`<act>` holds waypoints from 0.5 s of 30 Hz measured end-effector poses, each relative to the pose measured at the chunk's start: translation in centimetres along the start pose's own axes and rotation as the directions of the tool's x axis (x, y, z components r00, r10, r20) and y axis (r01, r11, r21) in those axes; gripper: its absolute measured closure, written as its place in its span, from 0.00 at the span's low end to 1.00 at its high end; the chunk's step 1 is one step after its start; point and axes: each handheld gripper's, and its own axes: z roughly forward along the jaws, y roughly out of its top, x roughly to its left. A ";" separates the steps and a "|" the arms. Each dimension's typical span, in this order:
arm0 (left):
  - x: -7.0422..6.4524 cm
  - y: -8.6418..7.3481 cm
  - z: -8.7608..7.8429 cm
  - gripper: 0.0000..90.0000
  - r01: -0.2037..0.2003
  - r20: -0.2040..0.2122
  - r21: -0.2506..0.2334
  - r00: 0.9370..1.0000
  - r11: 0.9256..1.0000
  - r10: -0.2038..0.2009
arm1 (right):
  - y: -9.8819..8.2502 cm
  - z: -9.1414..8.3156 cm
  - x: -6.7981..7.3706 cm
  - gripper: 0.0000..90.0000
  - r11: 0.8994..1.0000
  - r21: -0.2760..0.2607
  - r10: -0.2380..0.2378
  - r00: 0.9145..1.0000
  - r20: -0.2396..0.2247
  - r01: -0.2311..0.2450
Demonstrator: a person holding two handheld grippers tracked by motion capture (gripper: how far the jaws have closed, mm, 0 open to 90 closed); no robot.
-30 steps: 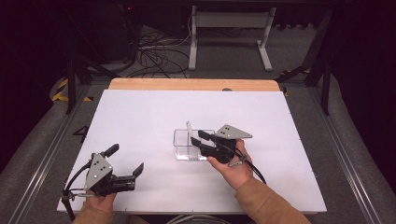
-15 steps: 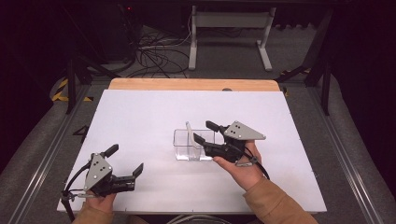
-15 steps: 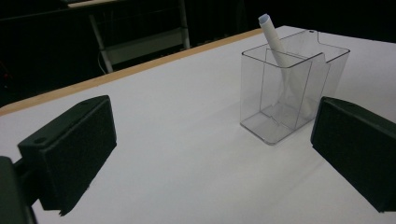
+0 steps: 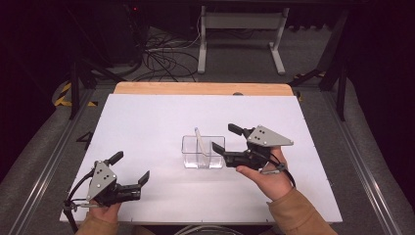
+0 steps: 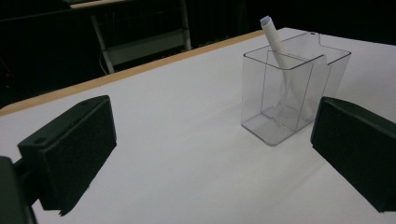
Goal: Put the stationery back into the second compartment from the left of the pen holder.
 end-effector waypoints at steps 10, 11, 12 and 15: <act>0.0 0.0 0.0 0.01 -0.002 -0.004 0.000 1.000 1.000 0.002 | -1.4 -3.0 -1.2 0.22 0.999 0.041 -0.023 0.999 -0.022 0.024; 0.0 0.0 0.0 0.01 -0.001 -0.005 0.000 1.000 1.000 0.001 | -1.7 -3.3 -1.3 0.22 0.999 0.041 -0.023 1.000 -0.021 0.024; 0.0 0.0 0.0 0.01 -0.002 -0.004 0.000 1.000 1.000 0.002 | -1.9 -3.5 -1.4 0.22 0.999 0.040 -0.020 1.000 -0.018 0.021; 0.1 0.0 -0.1 0.01 0.002 -0.005 -0.002 1.000 1.000 -0.002 | -2.8 -4.3 -1.7 0.22 0.999 0.040 -0.020 1.000 -0.001 0.021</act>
